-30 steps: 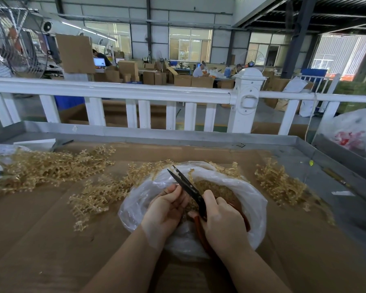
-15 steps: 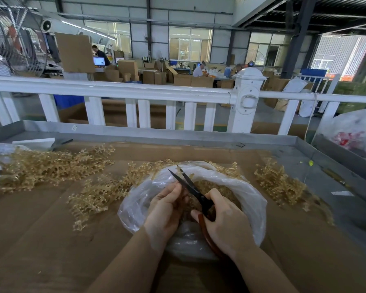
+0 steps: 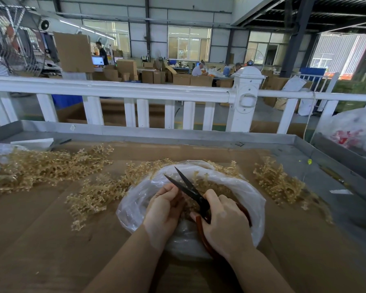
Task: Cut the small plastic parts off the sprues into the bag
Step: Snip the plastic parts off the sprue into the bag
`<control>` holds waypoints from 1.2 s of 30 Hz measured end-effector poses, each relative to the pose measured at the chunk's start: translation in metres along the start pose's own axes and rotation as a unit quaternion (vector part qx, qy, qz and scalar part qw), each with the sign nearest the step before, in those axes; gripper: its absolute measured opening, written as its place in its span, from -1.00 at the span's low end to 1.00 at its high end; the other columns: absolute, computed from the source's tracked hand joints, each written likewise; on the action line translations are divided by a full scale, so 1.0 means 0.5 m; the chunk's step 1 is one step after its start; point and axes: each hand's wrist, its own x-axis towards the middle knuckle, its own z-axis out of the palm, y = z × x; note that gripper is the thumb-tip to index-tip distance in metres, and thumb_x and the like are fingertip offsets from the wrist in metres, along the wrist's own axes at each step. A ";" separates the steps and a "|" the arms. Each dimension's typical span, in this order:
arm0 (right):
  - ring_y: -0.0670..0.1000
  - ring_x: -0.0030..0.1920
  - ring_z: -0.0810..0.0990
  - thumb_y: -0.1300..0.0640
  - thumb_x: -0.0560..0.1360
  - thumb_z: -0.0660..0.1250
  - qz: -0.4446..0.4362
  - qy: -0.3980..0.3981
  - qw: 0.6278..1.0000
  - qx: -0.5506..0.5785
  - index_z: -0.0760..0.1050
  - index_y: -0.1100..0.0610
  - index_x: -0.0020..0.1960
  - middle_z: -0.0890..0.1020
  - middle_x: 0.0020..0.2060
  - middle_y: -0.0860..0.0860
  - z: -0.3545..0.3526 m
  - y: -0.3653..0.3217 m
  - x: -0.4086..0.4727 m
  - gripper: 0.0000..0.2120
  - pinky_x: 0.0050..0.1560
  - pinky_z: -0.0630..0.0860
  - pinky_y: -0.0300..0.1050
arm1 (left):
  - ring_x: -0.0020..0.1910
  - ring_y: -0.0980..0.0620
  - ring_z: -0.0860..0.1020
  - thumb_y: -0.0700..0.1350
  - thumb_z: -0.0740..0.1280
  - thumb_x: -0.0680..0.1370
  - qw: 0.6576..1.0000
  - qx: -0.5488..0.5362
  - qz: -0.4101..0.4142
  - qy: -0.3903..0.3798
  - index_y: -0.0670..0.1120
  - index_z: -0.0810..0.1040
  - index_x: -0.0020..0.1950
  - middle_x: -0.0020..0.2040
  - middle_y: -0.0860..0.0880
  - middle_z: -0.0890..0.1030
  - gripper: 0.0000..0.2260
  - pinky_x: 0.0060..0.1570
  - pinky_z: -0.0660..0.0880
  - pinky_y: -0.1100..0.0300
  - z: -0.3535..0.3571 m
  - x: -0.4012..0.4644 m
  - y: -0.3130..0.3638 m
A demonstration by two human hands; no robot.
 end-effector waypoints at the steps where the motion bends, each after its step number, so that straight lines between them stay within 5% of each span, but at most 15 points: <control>1: 0.01 -0.01 0.53 -0.16 0.49 0.29 0.000 -0.003 1.000 -0.002 0.40 0.03 0.26 0.56 -0.06 -0.02 0.000 0.000 0.000 -0.58 -0.06 0.50 -0.15 | -0.25 0.00 0.59 -0.33 0.19 0.59 1.000 -0.003 -0.005 0.004 -0.17 0.50 -0.18 -0.22 -0.12 0.60 -0.82 -0.17 0.57 0.17 0.000 0.000 0.001; 9: -0.04 0.04 0.51 -0.21 0.51 0.23 -0.006 -0.011 1.000 0.002 0.35 -0.02 0.28 0.55 -0.01 -0.07 0.000 -0.001 0.004 -0.57 0.04 0.49 -0.17 | -0.27 0.03 0.56 -0.34 0.20 0.58 1.000 0.004 -0.026 -0.004 -0.22 0.54 0.04 -0.18 -0.12 0.59 -0.85 -0.17 0.52 0.22 -0.005 0.005 0.005; 15: -0.08 0.07 0.50 -0.26 0.51 0.18 -0.016 -0.018 1.000 0.003 0.29 -0.04 0.32 0.54 0.03 -0.10 0.001 0.000 0.010 -0.53 0.07 0.48 -0.20 | -0.44 0.06 0.57 -0.36 0.19 0.57 0.999 0.030 -0.034 -0.010 -0.21 0.53 -0.12 -0.37 -0.08 0.60 -0.84 -0.39 0.55 0.24 -0.006 0.004 0.006; 19: -0.09 0.02 0.53 -0.28 0.50 0.18 -0.016 -0.027 0.999 0.024 0.30 0.00 0.30 0.55 -0.01 -0.09 0.004 0.000 0.014 -0.50 0.03 0.49 -0.20 | -0.18 -0.07 0.57 -0.34 0.23 0.55 0.999 0.025 -0.040 -0.014 -0.26 0.52 0.12 -0.09 -0.19 0.60 -0.83 -0.08 0.54 0.08 -0.006 0.004 0.009; 24: -0.08 -0.04 0.57 -0.26 0.50 0.21 -0.015 -0.043 0.997 0.058 0.33 0.04 0.20 0.57 -0.07 -0.06 0.006 -0.003 0.016 -0.56 -0.02 0.52 -0.17 | -0.20 -0.08 0.54 -0.29 0.26 0.54 0.998 0.026 -0.057 -0.028 -0.23 0.54 0.03 -0.13 -0.19 0.57 -0.89 -0.32 0.57 0.15 -0.004 -0.002 0.014; 31: -0.11 -0.08 0.58 -0.25 0.48 0.25 -0.014 -0.044 0.997 0.055 0.32 -0.03 0.09 0.58 -0.11 -0.11 0.006 -0.003 0.014 -0.64 -0.06 0.52 -0.20 | -0.06 -0.14 0.59 -0.29 0.26 0.54 1.000 -0.008 -0.005 -0.018 -0.27 0.52 0.19 0.02 -0.24 0.60 -0.77 0.06 0.53 0.01 -0.003 -0.008 0.004; 36: -0.13 -0.06 0.58 -0.24 0.48 0.27 -0.018 -0.029 0.998 0.054 0.36 -0.03 0.13 0.60 -0.08 -0.12 0.007 -0.002 0.009 -0.63 -0.05 0.53 -0.24 | -0.31 -0.02 0.67 -0.25 0.23 0.58 0.999 -0.025 0.018 -0.015 -0.22 0.58 -0.04 -0.25 -0.14 0.68 -0.87 -0.34 0.61 0.14 -0.007 -0.008 0.004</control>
